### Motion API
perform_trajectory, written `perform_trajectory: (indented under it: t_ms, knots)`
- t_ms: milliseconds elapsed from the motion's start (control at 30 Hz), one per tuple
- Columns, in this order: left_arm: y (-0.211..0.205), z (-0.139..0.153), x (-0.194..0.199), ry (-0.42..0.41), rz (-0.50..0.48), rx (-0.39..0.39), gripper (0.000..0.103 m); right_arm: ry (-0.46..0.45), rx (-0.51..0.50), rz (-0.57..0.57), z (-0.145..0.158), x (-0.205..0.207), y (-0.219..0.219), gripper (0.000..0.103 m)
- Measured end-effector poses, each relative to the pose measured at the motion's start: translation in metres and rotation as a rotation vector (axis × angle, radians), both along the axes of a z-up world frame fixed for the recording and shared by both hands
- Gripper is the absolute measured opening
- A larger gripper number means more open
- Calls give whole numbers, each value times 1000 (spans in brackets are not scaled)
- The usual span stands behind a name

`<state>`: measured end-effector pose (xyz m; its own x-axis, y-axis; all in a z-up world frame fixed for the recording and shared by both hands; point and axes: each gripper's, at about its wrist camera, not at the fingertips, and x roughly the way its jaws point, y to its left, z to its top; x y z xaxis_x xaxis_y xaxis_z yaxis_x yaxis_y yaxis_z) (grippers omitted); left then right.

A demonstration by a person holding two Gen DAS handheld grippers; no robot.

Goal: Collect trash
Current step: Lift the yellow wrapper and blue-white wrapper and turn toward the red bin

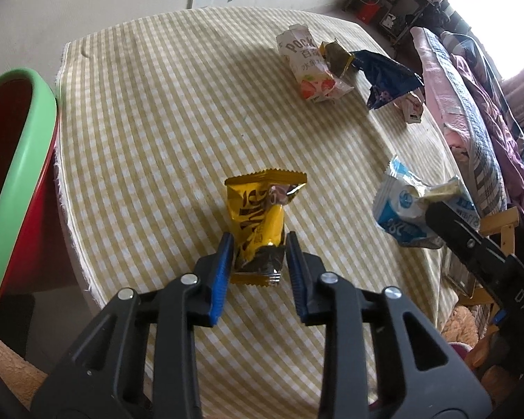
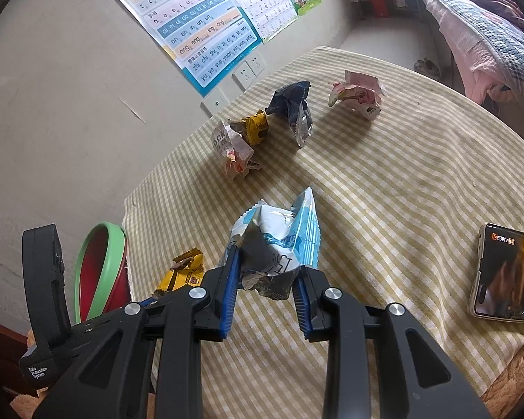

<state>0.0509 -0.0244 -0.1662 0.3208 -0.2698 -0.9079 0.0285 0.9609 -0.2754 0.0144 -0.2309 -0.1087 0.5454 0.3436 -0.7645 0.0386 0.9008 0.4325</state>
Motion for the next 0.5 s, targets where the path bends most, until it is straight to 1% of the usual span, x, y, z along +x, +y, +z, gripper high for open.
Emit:
perform_trajectory:
  t_ms: [100, 133, 200, 233, 400, 500]
  knots:
    - [0, 2, -2, -9, -2, 11, 29, 1, 0, -1, 0, 0, 0, 29]
    - [-1, 2, -2, -15, 1, 17, 31, 2, 0, -1, -1, 0, 0, 29]
    - [0, 3, -4, -24, 8, 20, 51, 3, -1, -1, -1, 0, 0, 29]
    - [1, 4, -4, -28, 12, 19, 53, 3, -2, -1, -1, 0, 0, 29]
    - [5, 3, 3, -25, 40, 4, 56, 5, -5, 1, -2, 0, 1, 29]
    - [0, 2, 8, -25, 18, 14, 55, 7, -8, 4, -3, 0, 3, 29]
